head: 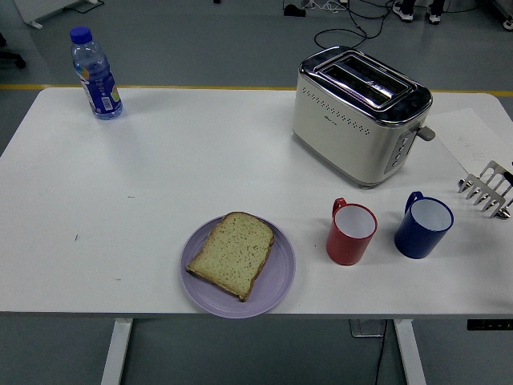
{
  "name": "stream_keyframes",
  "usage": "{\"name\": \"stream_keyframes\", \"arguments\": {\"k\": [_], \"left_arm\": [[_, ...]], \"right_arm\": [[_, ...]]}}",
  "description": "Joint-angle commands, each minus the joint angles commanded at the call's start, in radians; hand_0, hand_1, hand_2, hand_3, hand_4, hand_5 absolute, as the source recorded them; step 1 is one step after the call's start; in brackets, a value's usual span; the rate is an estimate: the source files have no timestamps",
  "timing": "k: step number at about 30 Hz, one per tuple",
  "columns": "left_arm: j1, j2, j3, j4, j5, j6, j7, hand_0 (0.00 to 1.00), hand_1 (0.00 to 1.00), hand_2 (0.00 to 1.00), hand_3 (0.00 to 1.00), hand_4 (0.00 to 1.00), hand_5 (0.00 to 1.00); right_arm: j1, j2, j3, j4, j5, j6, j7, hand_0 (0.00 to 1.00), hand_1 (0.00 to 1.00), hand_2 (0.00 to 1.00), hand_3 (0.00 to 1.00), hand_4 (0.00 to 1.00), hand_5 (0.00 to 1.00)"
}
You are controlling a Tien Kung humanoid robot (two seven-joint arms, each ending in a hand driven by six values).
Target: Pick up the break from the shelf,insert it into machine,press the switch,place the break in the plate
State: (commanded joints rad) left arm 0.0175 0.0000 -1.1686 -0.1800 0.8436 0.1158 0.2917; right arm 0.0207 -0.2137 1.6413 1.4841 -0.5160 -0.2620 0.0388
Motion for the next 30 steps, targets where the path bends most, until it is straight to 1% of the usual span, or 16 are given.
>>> {"name": "stream_keyframes", "arguments": {"k": [2, 14, 18, 25, 30], "left_arm": [[-0.001, 0.0, 0.001, 0.0, -0.002, -0.001, -0.001, 0.42, 0.505, 0.608, 0.732, 0.55, 0.998], [-0.013, 0.0, 0.018, 0.0, -0.027, -0.002, -0.007, 0.42, 0.505, 0.608, 0.731, 0.541, 0.998], [-0.018, 0.0, 0.024, 0.0, -0.035, -0.003, -0.01, 0.42, 0.505, 0.608, 0.731, 0.541, 0.998], [-0.027, 0.0, 0.031, 0.0, -0.044, -0.003, -0.011, 0.42, 0.505, 0.608, 0.73, 0.538, 0.998], [-0.031, 0.0, 0.032, 0.0, -0.045, -0.003, -0.011, 0.42, 0.505, 0.608, 0.729, 0.537, 0.998]], "right_arm": [[0.001, 0.0, 0.001, -0.002, 0.004, -0.004, 0.002, 0.688, 0.621, 0.652, 0.602, 0.472, 0.241], [0.008, 0.006, 0.0, -0.014, 0.028, -0.016, 0.012, 0.687, 0.622, 0.652, 0.602, 0.466, 0.24], [0.012, 0.007, 0.001, -0.023, 0.059, -0.037, 0.032, 0.687, 0.622, 0.652, 0.602, 0.466, 0.24], [0.02, 0.016, 0.005, -0.07, 0.134, -0.065, 0.072, 0.684, 0.621, 0.654, 0.604, 0.463, 0.243], [0.023, 0.02, 0.011, -0.095, 0.143, -0.064, 0.073, 0.683, 0.62, 0.654, 0.606, 0.462, 0.243]]}}
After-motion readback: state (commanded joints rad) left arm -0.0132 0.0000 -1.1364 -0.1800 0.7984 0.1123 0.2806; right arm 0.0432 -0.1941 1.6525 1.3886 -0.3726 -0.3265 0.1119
